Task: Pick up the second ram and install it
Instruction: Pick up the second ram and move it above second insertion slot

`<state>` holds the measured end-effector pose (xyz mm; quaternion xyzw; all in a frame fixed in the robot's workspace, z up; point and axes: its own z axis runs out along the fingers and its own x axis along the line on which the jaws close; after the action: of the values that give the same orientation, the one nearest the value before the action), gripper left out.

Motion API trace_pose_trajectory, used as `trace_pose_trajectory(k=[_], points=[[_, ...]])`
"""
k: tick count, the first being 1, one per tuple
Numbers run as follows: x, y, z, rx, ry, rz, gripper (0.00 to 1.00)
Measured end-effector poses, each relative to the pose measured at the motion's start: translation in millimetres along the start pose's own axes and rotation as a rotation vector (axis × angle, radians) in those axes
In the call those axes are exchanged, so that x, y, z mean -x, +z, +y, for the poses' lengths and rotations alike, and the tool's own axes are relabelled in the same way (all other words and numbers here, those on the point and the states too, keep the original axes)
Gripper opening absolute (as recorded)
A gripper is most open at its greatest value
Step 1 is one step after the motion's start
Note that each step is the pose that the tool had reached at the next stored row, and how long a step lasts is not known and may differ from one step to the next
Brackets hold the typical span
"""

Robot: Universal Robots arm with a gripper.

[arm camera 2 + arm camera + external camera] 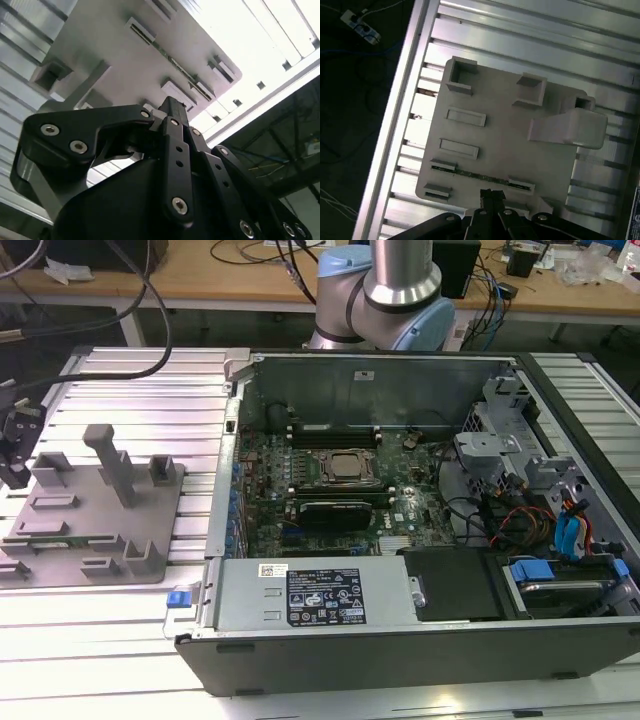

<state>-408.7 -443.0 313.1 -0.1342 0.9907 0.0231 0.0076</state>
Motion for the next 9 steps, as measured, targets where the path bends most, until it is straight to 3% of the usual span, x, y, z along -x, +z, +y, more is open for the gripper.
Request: trace_pose_trajectory(k=[2,5,9], points=[[0.0,0.6,0.0,0.0020,-0.096,0.0042,0.08],[0.0,1.1,0.0,0.0036,-0.169,0.0073,0.08],[0.0,1.9,-0.1,0.0071,-0.333,0.0145,0.08]])
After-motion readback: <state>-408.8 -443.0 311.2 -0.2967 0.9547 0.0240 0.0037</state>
